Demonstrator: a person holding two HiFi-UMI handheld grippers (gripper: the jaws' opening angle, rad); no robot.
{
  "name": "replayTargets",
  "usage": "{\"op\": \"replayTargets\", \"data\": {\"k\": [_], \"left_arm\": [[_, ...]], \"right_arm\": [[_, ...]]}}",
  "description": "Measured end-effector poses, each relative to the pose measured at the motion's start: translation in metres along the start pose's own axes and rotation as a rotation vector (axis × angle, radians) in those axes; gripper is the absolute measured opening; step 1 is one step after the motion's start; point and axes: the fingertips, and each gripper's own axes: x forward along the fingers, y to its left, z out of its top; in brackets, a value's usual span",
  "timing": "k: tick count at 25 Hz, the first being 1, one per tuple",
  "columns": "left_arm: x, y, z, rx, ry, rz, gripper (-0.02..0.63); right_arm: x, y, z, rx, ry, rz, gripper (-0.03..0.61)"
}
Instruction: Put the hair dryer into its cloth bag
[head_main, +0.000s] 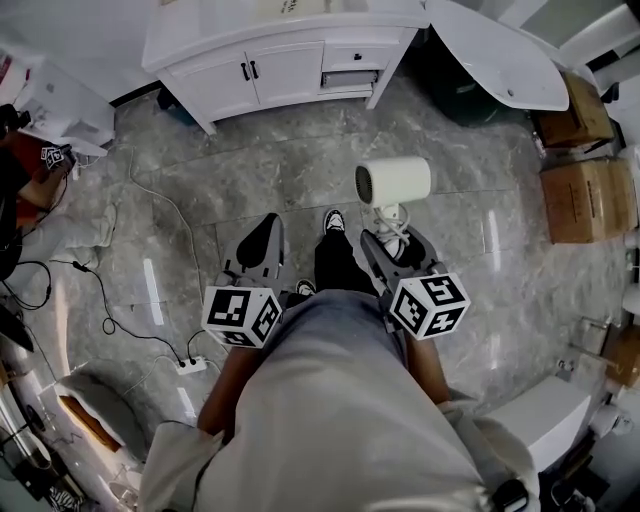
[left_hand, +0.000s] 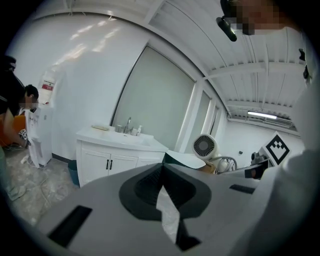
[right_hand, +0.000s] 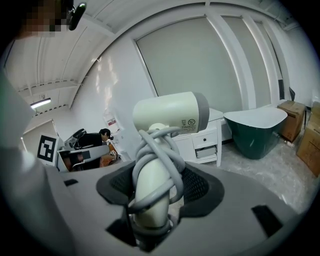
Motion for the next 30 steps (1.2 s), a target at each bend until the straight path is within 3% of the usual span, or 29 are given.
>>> {"op": "replayTargets", "data": {"k": [8,14,24,30], "left_arm": [[0.064,0.029,0.025,-0.008,-0.002,0.085,0.0],[0.124,0.025,0.053,-0.018,-0.01,0.025,0.0],[0.22,0.024,0.075,-0.004,-0.009,0.051,0.0],[0.259,0.016,0.08,0.053,-0.008,0.079,0.0]], "right_arm": [[0.06,-0.046,0.041,0.016,0.041,0.028,0.25],[0.1,-0.078,0.084,0.02,0.057,0.061,0.25],[0.151,-0.145,0.137,-0.003,0.075,0.097,0.25],[0.168,-0.18,0.154,0.009,0.107,0.13,0.25]]}}
